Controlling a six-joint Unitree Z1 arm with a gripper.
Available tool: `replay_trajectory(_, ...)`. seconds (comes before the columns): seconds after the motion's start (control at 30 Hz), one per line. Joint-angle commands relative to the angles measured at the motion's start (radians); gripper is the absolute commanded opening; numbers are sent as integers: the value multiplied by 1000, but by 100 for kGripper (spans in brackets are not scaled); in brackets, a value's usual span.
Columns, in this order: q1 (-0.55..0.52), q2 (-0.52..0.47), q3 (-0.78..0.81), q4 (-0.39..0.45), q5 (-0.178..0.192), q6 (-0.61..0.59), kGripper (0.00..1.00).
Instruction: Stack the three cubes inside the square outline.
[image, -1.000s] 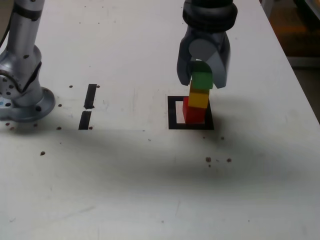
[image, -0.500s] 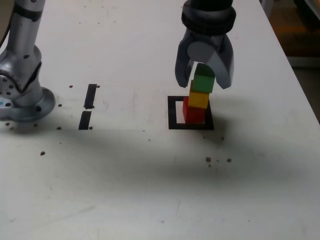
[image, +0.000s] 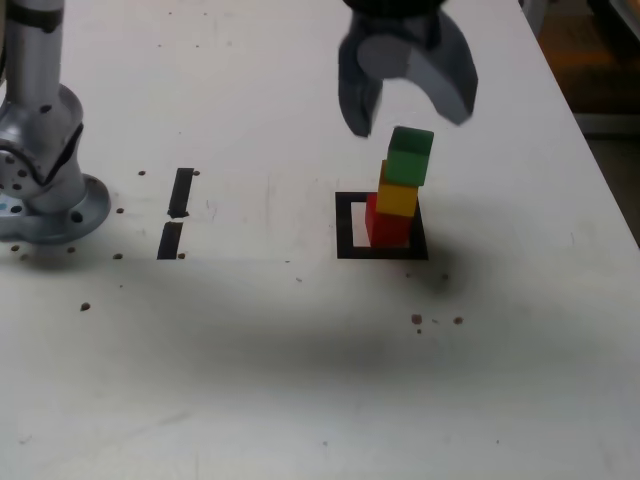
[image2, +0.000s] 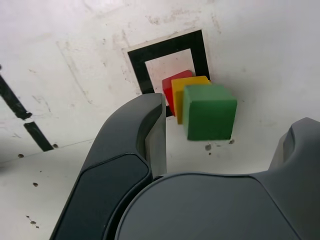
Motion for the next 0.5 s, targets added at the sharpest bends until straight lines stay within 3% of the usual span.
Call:
replay_trajectory(0.0, -2, -52, 32, -2, 15, -11, 91)
replay_trajectory(0.2, 22, -171, 173, 1, 38, -44, 99)
replay_trajectory(0.47, 85, -269, 443, -40, -18, -78, 100)
